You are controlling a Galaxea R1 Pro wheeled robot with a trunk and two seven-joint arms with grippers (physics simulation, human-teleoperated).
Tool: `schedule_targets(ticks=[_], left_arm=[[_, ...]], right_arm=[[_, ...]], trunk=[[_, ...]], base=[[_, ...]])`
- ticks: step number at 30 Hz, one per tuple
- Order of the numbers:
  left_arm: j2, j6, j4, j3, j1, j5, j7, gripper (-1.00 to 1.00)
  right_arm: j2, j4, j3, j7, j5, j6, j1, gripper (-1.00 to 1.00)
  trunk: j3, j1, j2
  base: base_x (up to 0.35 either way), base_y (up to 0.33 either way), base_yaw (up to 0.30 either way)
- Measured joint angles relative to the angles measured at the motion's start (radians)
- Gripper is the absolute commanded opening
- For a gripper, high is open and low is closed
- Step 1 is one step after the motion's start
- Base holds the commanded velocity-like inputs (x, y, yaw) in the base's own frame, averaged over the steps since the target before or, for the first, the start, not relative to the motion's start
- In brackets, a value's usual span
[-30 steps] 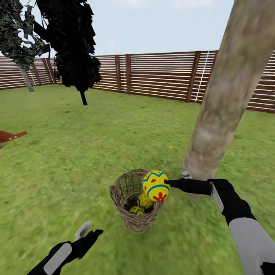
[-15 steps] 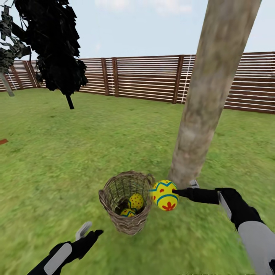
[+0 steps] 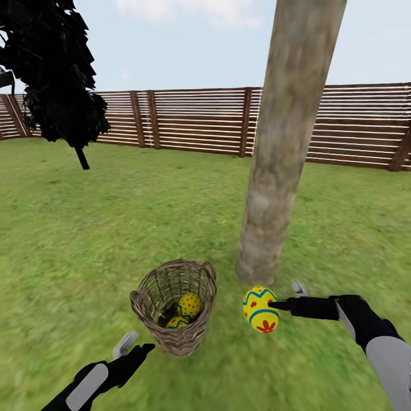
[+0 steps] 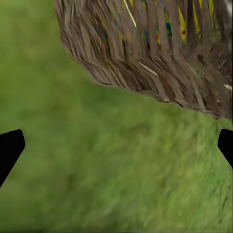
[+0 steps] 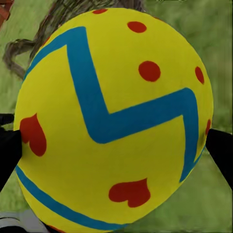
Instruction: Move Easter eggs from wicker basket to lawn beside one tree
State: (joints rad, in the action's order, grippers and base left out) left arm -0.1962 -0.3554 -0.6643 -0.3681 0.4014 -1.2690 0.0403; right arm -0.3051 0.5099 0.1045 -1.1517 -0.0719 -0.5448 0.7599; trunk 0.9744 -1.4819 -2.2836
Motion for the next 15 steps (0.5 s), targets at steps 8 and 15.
schedule_targets(ticks=[8, 15], left_arm=[[0.003, 0.001, 0.003, -0.001, 0.0, 0.0, 0.0, 1.0], [0.006, 0.001, 0.001, -0.002, 0.0, 0.001, 0.0, 1.0]], right_arm=[[0.007, -0.118, -0.004, 0.38, -0.003, 0.244, 0.0, -1.0], [0.071, -0.177, -0.006, 0.683, -0.013, 0.325, -0.001, -1.0]], trunk=[[-0.01, 0.0, 0.0], [-0.012, 0.0, 0.0]], base=[[0.0, 0.0, -0.21], [0.0, 0.0, -0.054]])
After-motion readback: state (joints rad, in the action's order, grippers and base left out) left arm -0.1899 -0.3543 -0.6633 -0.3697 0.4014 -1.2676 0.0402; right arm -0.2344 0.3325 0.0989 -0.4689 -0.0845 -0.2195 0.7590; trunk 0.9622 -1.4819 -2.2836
